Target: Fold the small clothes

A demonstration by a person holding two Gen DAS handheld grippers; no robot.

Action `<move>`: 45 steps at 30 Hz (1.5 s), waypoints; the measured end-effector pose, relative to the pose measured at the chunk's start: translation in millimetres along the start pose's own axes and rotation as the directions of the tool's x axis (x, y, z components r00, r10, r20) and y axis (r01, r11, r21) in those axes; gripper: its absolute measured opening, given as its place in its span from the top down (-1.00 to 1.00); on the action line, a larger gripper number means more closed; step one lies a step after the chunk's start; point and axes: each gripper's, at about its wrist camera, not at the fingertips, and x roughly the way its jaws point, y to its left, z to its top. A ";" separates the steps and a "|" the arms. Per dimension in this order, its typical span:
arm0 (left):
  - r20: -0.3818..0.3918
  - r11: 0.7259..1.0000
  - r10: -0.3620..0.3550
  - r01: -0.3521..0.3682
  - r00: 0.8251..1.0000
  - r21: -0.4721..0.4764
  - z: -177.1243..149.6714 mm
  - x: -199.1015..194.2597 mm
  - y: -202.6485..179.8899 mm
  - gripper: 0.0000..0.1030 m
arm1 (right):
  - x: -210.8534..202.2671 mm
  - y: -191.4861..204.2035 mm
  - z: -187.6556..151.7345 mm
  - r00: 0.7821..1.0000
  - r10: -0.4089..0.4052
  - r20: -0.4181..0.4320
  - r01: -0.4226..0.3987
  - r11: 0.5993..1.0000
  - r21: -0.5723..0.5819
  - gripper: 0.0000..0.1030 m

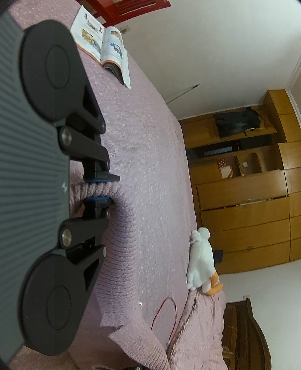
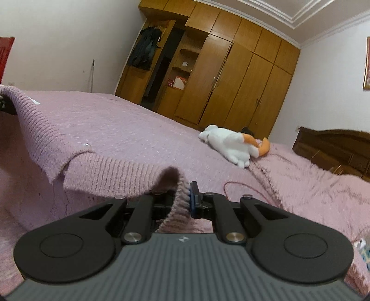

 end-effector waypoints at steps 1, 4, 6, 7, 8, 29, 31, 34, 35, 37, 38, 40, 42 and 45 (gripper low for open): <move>-0.007 1.000 0.005 -0.005 1.000 0.001 0.8 10.0 -0.9 0.74 | 10.1 0.9 0.3 1.000 -0.002 -0.005 0.002 1.000 -0.002 0.78; -0.033 1.000 0.017 -0.016 0.999 0.014 -1.7 36.8 -3.6 0.74 | 43.4 6.2 -2.0 1.000 0.000 -0.030 -0.001 1.000 -0.017 0.78; -0.058 1.000 0.023 -0.022 0.998 0.022 -6.3 56.9 -6.2 0.74 | 67.6 11.4 -6.2 0.998 0.008 -0.054 -0.009 0.999 -0.032 0.78; -0.073 0.999 0.024 -0.022 0.997 0.023 -9.2 67.0 -7.6 0.74 | 78.2 13.9 -9.1 0.998 0.012 -0.068 -0.014 0.999 -0.035 0.78; -0.088 0.999 0.025 -0.024 0.996 0.023 -12.3 76.5 -8.0 0.74 | 89.2 16.4 -11.9 0.996 0.017 -0.083 -0.020 0.999 -0.035 0.78; -0.231 0.999 0.032 -0.028 0.973 0.021 -54.5 136.6 -12.9 0.31 | 152.7 40.5 -71.1 0.959 0.099 -0.266 -0.084 0.994 0.065 0.24; -0.230 1.000 0.025 -0.023 0.973 0.011 -51.6 129.7 -8.6 0.03 | 145.7 32.6 -67.1 0.959 0.115 -0.259 -0.095 0.992 0.086 -0.09; -0.219 1.000 0.008 -0.004 0.976 0.020 -49.8 114.6 -3.6 -0.08 | 127.5 22.9 -63.7 0.961 0.133 -0.241 -0.113 0.989 0.096 -0.25; -0.214 1.000 0.004 0.002 0.977 0.027 -49.5 109.1 -2.2 -0.10 | 120.8 20.2 -63.3 0.963 0.136 -0.233 -0.117 0.989 0.094 -0.28; -0.206 0.999 -0.002 0.010 0.979 0.038 -49.2 99.0 0.5 -0.15 | 106.2 15.2 -62.5 0.966 0.139 -0.219 -0.122 0.989 0.089 -0.34; -0.202 0.999 -0.005 0.014 0.979 0.043 -49.1 94.4 1.9 -0.17 | 100.0 13.2 -62.8 0.967 0.141 -0.213 -0.126 0.988 0.084 -0.34; -0.196 0.998 -0.013 0.024 0.980 0.052 -49.4 85.0 4.6 -0.21 | 87.5 10.0 -62.6 0.968 0.143 -0.205 -0.130 0.989 0.075 -0.35; -0.195 0.998 -0.020 0.032 0.981 0.061 -50.5 77.5 7.6 -0.21 | 76.5 7.5 -63.7 0.969 0.146 -0.199 -0.136 0.989 0.064 -0.35; -0.196 0.996 -0.023 0.040 0.980 0.081 -52.6 68.4 10.8 -0.22 | 64.4 4.6 -67.4 0.967 0.161 -0.195 -0.157 0.987 0.035 -0.35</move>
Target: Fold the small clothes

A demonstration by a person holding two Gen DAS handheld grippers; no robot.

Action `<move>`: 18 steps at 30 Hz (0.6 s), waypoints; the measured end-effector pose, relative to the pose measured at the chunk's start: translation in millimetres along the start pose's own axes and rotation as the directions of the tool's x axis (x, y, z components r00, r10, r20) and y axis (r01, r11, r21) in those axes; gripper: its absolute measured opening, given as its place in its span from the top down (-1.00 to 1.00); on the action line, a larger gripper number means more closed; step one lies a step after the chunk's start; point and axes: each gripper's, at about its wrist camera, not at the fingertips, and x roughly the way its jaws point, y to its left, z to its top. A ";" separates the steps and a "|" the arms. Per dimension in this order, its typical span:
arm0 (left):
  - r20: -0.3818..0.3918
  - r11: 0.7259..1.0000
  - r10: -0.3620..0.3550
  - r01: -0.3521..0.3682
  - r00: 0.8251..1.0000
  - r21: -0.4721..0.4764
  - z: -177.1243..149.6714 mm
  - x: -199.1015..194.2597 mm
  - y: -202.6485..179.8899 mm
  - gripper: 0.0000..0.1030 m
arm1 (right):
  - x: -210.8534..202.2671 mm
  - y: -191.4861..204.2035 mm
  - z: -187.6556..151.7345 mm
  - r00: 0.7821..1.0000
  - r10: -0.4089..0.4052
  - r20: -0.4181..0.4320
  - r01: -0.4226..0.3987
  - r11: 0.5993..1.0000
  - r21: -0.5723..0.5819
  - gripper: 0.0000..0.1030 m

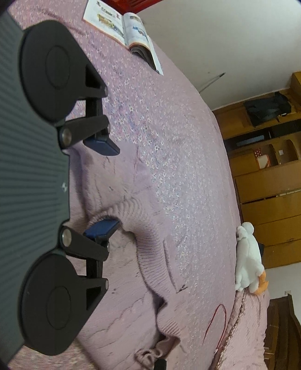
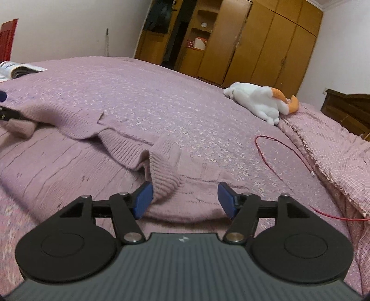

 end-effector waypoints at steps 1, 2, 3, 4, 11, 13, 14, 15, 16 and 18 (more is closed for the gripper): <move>-0.001 1.000 -0.001 0.001 1.000 0.010 -1.6 -2.0 0.7 -0.22 | -2.8 0.1 -2.6 1.000 0.003 -0.001 -0.003 1.000 -0.018 -0.35; -0.003 1.000 -0.003 0.003 1.000 0.023 -3.2 -3.4 1.0 -0.22 | -4.9 0.5 -5.5 1.000 0.004 -0.003 -0.004 0.999 -0.035 -0.35; -0.008 0.999 -0.004 0.004 1.000 0.035 -4.4 -4.1 1.0 -0.22 | -7.2 0.7 -8.7 1.000 0.001 -0.005 -0.002 0.998 -0.056 -0.35; -0.015 0.999 -0.006 0.006 1.000 0.046 -6.1 -5.1 0.4 -0.22 | -8.6 0.8 -11.2 1.000 0.001 -0.007 -0.001 0.998 -0.071 -0.35; -0.030 0.994 -0.088 0.090 0.996 0.067 -16.8 -2.7 -8.7 -0.22 | -8.8 -1.8 -20.3 0.998 0.051 -0.023 -0.053 0.994 -0.096 -0.35; -0.018 0.990 -0.108 0.109 0.994 0.084 -19.3 -1.8 -15.9 -0.22 | -8.7 0.6 -20.3 0.998 0.066 -0.015 -0.067 0.991 -0.119 -0.35; -0.011 0.989 -0.110 0.110 0.994 0.098 -20.0 -0.6 -19.8 -0.22 | -7.9 2.7 -20.3 0.998 0.067 -0.012 -0.068 0.988 -0.141 -0.35; -0.007 0.988 -0.106 0.106 0.994 0.112 -20.2 1.3 -23.5 -0.22 | -6.6 4.7 -19.8 0.998 0.064 -0.010 -0.065 0.985 -0.159 -0.35; -0.005 0.988 -0.097 0.097 0.995 0.124 -19.8 4.0 -26.7 -0.22 | -4.7 6.6 -19.5 0.998 0.059 -0.009 -0.060 0.982 -0.179 -0.35; 0.005 0.986 -0.090 0.088 0.996 0.140 -17.9 8.9 -30.3 -0.22 | -1.6 10.0 -18.2 0.999 0.053 -0.004 -0.053 0.976 -0.211 -0.35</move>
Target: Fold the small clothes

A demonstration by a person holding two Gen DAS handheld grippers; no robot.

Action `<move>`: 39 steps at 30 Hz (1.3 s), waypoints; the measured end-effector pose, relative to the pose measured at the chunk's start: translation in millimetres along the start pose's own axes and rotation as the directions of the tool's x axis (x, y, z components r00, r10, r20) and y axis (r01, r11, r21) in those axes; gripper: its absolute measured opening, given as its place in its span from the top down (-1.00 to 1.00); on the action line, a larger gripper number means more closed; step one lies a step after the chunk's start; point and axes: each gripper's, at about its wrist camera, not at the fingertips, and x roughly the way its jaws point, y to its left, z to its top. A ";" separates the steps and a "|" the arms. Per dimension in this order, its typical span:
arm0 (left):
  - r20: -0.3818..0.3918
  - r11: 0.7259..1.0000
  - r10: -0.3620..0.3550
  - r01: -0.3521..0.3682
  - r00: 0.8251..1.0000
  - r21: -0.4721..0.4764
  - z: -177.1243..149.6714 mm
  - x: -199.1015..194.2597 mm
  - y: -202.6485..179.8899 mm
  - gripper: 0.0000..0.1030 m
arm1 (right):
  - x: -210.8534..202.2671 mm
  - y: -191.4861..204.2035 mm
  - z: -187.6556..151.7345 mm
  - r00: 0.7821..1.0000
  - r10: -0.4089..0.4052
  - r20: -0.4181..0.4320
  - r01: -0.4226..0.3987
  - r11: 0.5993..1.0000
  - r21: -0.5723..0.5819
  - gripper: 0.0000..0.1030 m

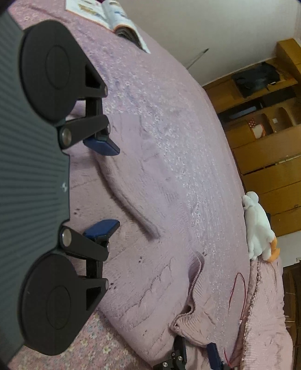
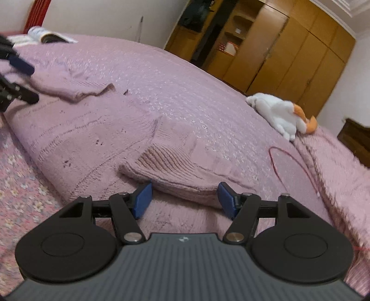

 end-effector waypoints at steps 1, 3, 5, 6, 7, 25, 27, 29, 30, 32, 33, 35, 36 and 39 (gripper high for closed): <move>0.006 1.000 0.003 -0.003 1.000 0.009 1.2 2.4 -0.9 -0.22 | 1.0 1.5 1.0 1.000 0.000 0.002 0.000 1.000 -0.014 -0.35; 0.012 1.000 0.003 -0.004 1.000 0.031 3.7 7.8 -1.5 -0.23 | 3.0 5.0 3.3 1.000 -0.004 0.009 0.004 0.999 -0.054 -0.35; 0.009 0.999 0.008 -0.009 1.000 0.053 5.8 14.1 -1.7 -0.25 | 5.1 8.5 4.6 1.000 -0.015 0.014 0.016 0.995 -0.095 -0.35; 0.010 0.998 0.008 -0.008 1.000 0.063 6.8 17.1 -1.2 -0.26 | 8.7 7.2 5.7 1.000 -0.018 0.016 0.019 0.994 -0.108 -0.35; 0.013 0.998 0.005 -0.006 1.000 0.070 7.4 19.1 -0.3 -0.26 | 10.5 7.9 6.2 1.000 -0.019 0.019 0.021 0.993 -0.117 -0.36; 0.032 0.981 0.069 -0.062 0.997 -0.182 27.3 44.1 64.7 0.79 | 36.2 -60.9 6.9 0.997 -0.060 0.044 0.045 0.960 0.277 0.82; 0.017 0.974 0.084 -0.079 0.996 -0.211 29.3 52.9 73.7 0.79 | 45.8 -77.3 3.9 0.998 -0.058 0.018 0.047 0.929 0.368 0.82; -0.006 0.967 0.090 -0.088 0.996 -0.237 29.2 62.2 81.5 0.79 | 57.7 -93.6 -0.2 0.999 -0.036 -0.009 0.036 0.892 0.451 0.82; -0.019 0.964 0.094 -0.095 0.995 -0.250 28.5 67.1 84.9 0.78 | 62.0 -99.3 -3.0 0.999 -0.037 -0.024 0.044 0.876 0.480 0.82; -0.049 0.958 0.101 -0.110 0.994 -0.264 26.1 75.4 88.9 0.75 | 72.4 -108.9 -8.1 0.998 -0.027 -0.065 0.057 0.850 0.524 0.80; -0.061 0.956 0.108 -0.120 0.992 -0.268 24.6 78.6 90.7 0.75 | 77.1 -112.0 -10.1 0.996 -0.019 -0.086 0.063 0.838 0.543 0.78; -0.078 0.950 0.119 -0.137 0.990 -0.280 19.4 82.3 93.8 0.74 | 87.6 -115.7 -14.2 0.992 0.003 -0.124 0.069 0.818 0.571 0.53; -0.086 0.948 0.121 -0.141 0.989 -0.286 17.9 83.8 95.2 0.73 | 91.9 -117.0 -15.8 0.990 0.001 -0.139 0.081 0.812 0.579 0.25; -0.095 0.943 0.125 -0.148 0.988 -0.299 15.0 85.6 97.9 0.66 | 94.0 -123.2 -18.8 0.987 -0.025 -0.160 0.119 0.785 0.608 -0.24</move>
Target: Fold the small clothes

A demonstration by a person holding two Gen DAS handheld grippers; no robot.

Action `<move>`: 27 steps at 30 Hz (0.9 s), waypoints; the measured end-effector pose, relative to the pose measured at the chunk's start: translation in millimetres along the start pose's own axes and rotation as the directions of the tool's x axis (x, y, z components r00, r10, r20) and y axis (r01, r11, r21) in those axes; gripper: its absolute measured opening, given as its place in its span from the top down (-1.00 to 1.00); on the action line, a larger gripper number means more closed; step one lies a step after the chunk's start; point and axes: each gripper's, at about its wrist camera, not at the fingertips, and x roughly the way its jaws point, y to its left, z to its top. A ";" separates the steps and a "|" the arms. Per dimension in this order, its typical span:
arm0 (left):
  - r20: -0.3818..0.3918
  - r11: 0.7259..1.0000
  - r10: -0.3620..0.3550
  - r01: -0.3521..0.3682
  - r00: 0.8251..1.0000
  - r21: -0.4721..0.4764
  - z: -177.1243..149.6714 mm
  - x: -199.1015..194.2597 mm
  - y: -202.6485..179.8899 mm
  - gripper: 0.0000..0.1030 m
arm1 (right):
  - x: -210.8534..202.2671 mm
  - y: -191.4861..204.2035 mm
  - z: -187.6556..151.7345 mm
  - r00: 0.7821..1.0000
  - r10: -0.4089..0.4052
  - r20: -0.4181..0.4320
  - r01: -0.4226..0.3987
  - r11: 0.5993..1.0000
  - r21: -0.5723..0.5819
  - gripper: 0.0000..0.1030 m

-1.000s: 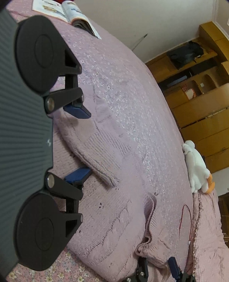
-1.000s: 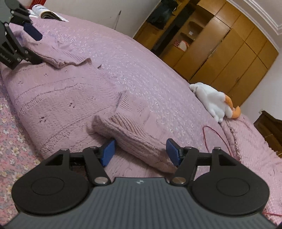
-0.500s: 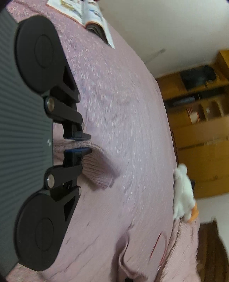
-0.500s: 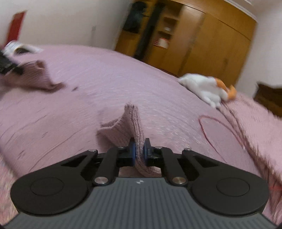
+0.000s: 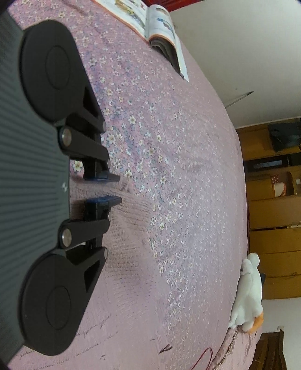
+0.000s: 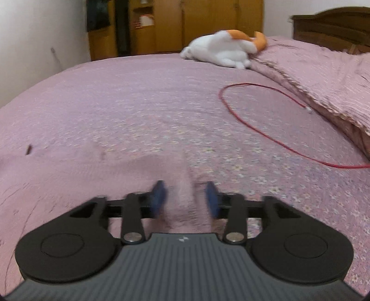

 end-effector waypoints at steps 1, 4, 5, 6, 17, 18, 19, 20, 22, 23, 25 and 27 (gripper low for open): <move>0.003 1.000 0.006 -0.006 1.000 0.000 0.8 -0.5 0.1 0.61 | -1.8 -4.0 0.8 1.000 0.008 0.002 -0.008 1.000 0.028 -0.27; 0.005 0.999 -0.023 0.023 1.000 -0.033 5.2 -3.4 4.0 0.59 | -12.0 -15.5 3.2 0.999 0.050 0.020 -0.051 0.993 0.102 -0.31; 0.004 0.997 -0.062 0.063 0.998 -0.054 7.2 -3.3 7.0 0.57 | -16.4 -17.9 2.2 0.998 0.053 0.025 -0.056 0.992 0.114 -0.32; 0.000 0.993 -0.097 0.097 0.995 -0.073 9.3 -2.7 9.2 0.47 | -21.1 -18.7 2.6 0.998 0.054 0.030 -0.058 0.991 0.122 -0.33; -0.027 0.956 -0.208 0.197 0.978 -0.216 19.0 18.8 12.3 0.66 | -39.2 -8.3 -54.8 0.997 0.069 0.046 -0.073 0.992 0.102 -0.64; -0.017 0.965 -0.174 0.167 0.985 -0.203 18.6 16.6 10.7 0.77 | -37.8 -10.2 -56.0 0.996 0.077 0.049 -0.082 0.990 0.111 -0.68; -0.013 0.976 -0.115 0.110 0.993 -0.190 18.8 15.1 8.3 0.76 | -36.6 -12.9 -56.1 0.995 0.085 0.049 -0.091 0.988 0.128 -0.71; -0.013 0.981 -0.065 0.061 0.998 -0.182 18.7 14.5 6.9 0.76 | -35.7 -15.3 -56.9 0.994 0.092 0.050 -0.099 0.985 0.143 -0.73; -0.026 0.982 -0.008 0.003 1.000 -0.190 19.3 16.1 8.4 0.73 | -34.1 -17.5 -58.6 0.993 0.107 0.049 -0.113 0.982 0.153 -0.79; -0.038 0.979 -0.006 -0.001 0.999 -0.205 19.5 17.3 10.6 0.72 | -33.5 -17.2 -59.0 0.993 0.110 0.047 -0.116 0.982 0.151 -0.80; -0.049 0.975 -0.016 0.005 0.999 -0.224 19.8 16.8 12.6 0.72 | -32.5 -13.3 -59.3 0.994 0.106 0.039 -0.110 0.985 0.132 -0.86; -0.067 0.975 -0.010 -0.005 0.998 -0.221 20.3 12.9 12.3 0.61 | -31.8 -10.0 -59.5 0.994 0.105 0.033 -0.108 0.987 0.118 -0.90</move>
